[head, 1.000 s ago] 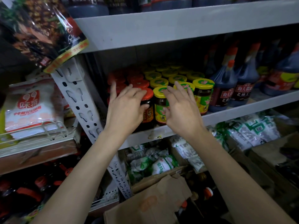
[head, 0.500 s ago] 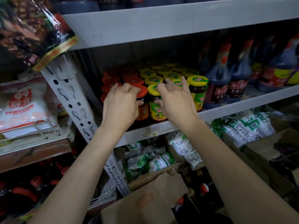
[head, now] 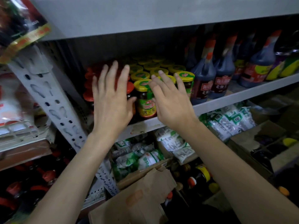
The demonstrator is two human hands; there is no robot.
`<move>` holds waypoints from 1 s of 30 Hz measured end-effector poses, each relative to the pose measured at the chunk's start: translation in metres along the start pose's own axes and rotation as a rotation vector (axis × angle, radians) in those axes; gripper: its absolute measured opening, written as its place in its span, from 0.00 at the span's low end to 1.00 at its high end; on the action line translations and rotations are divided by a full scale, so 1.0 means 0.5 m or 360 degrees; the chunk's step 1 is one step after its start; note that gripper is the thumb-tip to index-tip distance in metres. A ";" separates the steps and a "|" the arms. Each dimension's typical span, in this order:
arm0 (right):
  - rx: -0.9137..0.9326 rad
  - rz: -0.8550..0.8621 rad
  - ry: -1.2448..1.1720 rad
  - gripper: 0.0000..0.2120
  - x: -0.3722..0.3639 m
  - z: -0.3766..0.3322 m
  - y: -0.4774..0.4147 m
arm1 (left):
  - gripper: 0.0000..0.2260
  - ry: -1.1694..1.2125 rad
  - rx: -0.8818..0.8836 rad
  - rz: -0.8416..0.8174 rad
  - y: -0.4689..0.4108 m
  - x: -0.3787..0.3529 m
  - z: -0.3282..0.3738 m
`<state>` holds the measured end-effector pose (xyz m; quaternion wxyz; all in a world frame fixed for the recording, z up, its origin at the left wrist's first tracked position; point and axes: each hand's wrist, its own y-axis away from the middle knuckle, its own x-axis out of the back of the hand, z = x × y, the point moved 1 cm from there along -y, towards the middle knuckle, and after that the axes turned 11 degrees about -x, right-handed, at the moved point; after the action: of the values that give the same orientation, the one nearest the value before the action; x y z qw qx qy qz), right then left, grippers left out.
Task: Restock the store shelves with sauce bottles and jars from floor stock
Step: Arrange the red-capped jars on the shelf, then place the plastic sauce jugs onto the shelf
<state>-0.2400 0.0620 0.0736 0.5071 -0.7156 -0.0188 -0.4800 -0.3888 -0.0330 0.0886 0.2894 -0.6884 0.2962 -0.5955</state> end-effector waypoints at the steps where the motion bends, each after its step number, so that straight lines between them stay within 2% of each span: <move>1: 0.0039 0.0105 0.0014 0.17 0.006 0.014 0.019 | 0.26 0.0102 -0.0025 0.0173 0.000 -0.008 0.030; 3: 0.0032 0.0166 0.0063 0.15 0.021 0.059 0.062 | 0.19 0.0348 -0.0070 0.0430 -0.003 -0.039 0.113; 5: -0.0085 0.0048 0.0111 0.13 0.044 0.127 0.118 | 0.12 0.0660 -0.0082 0.0400 -0.005 -0.086 0.218; 8: -0.0489 -0.0193 0.0122 0.06 0.091 0.250 0.243 | 0.06 0.1069 -0.0079 -0.0001 -0.003 -0.161 0.389; 11: -0.1126 -0.0414 0.0099 0.06 0.148 0.366 0.394 | 0.05 0.1303 -0.0117 -0.0526 0.016 -0.218 0.559; 13: -0.1538 -0.0554 0.0155 0.05 0.183 0.435 0.503 | 0.06 0.1445 -0.0175 -0.0779 0.031 -0.245 0.665; 16: -0.1917 -0.0798 0.0207 0.06 0.205 0.509 0.662 | 0.09 0.1586 -0.0294 -0.1130 0.053 -0.285 0.796; 19: -0.2009 -0.1053 0.0257 0.13 0.177 0.538 0.788 | 0.08 0.1613 -0.0364 -0.1368 0.101 -0.324 0.879; 22: -0.1889 -0.1433 0.0432 0.21 0.126 0.546 0.869 | 0.08 0.1429 -0.0536 -0.1588 0.161 -0.374 0.911; 25: -0.1552 -0.1414 0.0637 0.22 0.073 0.534 0.893 | 0.05 0.1321 -0.0593 -0.1752 0.183 -0.437 0.901; 27: -0.1350 -0.1408 0.0509 0.21 0.013 0.502 0.892 | 0.05 0.1260 -0.0542 -0.1817 0.193 -0.477 0.882; 30: -0.1257 -0.1596 0.0260 0.26 -0.091 0.452 0.901 | 0.07 0.1226 -0.0488 -0.1942 0.216 -0.514 0.861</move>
<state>0.1179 0.0328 -0.2829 -0.0807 -0.7139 -0.1343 -0.6825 0.0013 0.1092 -0.2123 -0.3175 -0.5055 0.0211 -0.8020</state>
